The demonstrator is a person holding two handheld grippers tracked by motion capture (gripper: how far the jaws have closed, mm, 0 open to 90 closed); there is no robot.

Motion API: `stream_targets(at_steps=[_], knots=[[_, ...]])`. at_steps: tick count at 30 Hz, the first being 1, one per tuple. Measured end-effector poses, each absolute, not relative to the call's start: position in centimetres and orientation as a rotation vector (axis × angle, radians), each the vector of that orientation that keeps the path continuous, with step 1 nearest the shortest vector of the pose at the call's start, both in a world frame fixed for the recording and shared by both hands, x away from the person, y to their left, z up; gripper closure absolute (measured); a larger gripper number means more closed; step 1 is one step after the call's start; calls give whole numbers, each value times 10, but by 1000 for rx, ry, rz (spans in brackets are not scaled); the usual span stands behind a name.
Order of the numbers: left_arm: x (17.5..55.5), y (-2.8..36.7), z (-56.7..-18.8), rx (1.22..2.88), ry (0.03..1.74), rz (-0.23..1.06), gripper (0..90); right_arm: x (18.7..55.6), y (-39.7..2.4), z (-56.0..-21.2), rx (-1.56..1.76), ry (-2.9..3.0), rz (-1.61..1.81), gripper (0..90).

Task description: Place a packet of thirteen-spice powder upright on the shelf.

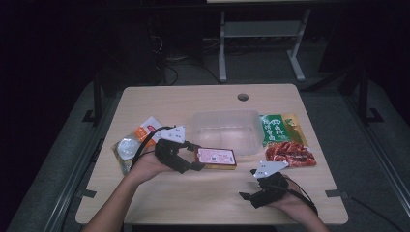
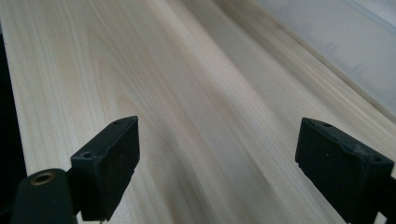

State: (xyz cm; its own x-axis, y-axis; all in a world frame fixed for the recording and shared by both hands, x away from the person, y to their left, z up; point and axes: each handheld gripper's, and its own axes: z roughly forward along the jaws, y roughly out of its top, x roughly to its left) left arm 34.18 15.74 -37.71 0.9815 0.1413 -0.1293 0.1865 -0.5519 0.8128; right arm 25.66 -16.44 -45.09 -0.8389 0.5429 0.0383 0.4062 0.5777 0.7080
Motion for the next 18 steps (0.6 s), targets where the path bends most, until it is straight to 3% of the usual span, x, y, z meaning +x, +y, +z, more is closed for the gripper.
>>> stream_targets(at_steps=[18], knots=[[373, 137, -359, 2180, 231, -34, 318, 257, -165, -450, 793, 2616, 1122, 135]])
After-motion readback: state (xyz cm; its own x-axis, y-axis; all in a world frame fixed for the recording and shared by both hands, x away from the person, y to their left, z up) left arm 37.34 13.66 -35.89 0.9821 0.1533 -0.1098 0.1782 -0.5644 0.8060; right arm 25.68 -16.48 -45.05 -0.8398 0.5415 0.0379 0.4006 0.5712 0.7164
